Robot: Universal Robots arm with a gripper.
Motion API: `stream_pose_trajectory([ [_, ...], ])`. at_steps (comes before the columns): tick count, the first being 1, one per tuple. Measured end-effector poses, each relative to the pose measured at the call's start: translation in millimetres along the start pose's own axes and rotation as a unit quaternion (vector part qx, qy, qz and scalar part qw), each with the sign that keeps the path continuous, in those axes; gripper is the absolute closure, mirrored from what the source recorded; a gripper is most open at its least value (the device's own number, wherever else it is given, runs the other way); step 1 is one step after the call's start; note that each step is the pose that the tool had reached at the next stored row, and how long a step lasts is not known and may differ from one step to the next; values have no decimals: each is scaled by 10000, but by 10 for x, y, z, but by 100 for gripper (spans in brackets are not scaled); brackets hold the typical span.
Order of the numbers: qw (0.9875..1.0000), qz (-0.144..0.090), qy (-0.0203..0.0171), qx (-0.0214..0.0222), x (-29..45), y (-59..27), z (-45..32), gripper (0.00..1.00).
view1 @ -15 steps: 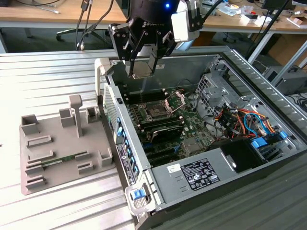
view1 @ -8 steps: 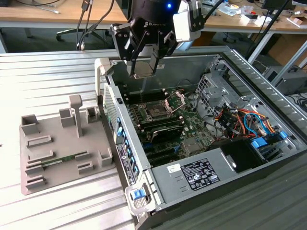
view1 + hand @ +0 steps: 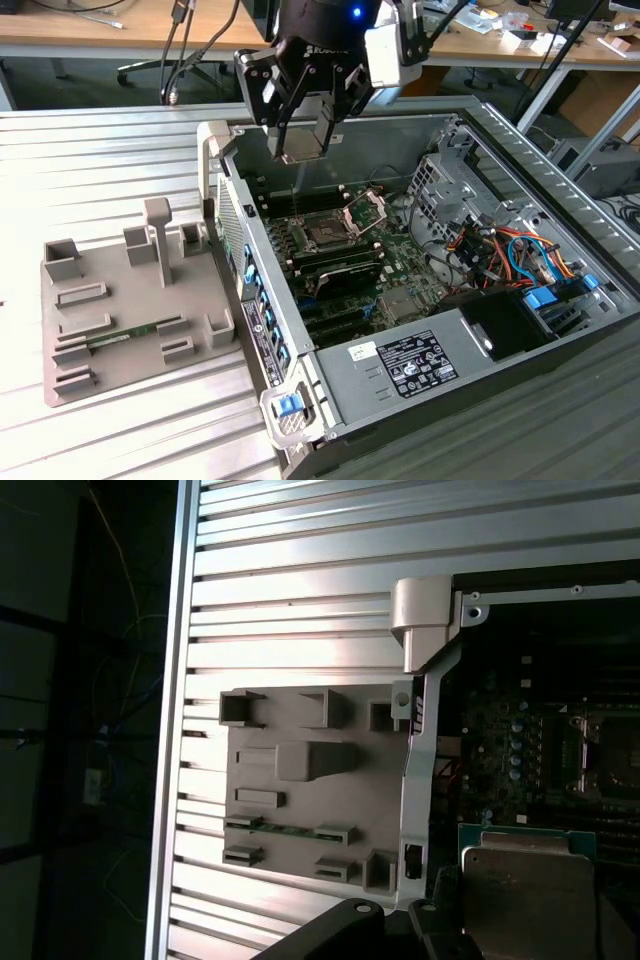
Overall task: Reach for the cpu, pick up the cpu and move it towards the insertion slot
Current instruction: 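Pick up the cpu and move it towards the insertion slot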
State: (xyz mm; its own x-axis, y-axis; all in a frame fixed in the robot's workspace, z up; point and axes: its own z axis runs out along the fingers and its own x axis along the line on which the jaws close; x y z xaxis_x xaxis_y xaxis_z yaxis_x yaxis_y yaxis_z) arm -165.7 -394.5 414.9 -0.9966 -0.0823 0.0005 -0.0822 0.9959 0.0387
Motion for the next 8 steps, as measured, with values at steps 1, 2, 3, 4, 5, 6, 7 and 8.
stream_pose_trajectory([
  [1, 10000, 0, 0, 0, -3, 0, 0, 45],
  [2, 10000, 0, 0, 0, -7, -1, 0, 45],
  [3, 10000, 0, 0, 0, -10, -1, 0, 45],
  [4, 10000, 0, 0, 0, -13, -1, 0, 45],
  [5, 10000, 0, 0, 0, -16, -1, 0, 45],
  [6, 10000, 0, 0, 0, -18, -2, 0, 45],
  [7, 10000, 0, 0, 0, -21, -2, 0, 45],
  [8, 10000, 1, 0, 0, -24, -2, 0, 45],
])
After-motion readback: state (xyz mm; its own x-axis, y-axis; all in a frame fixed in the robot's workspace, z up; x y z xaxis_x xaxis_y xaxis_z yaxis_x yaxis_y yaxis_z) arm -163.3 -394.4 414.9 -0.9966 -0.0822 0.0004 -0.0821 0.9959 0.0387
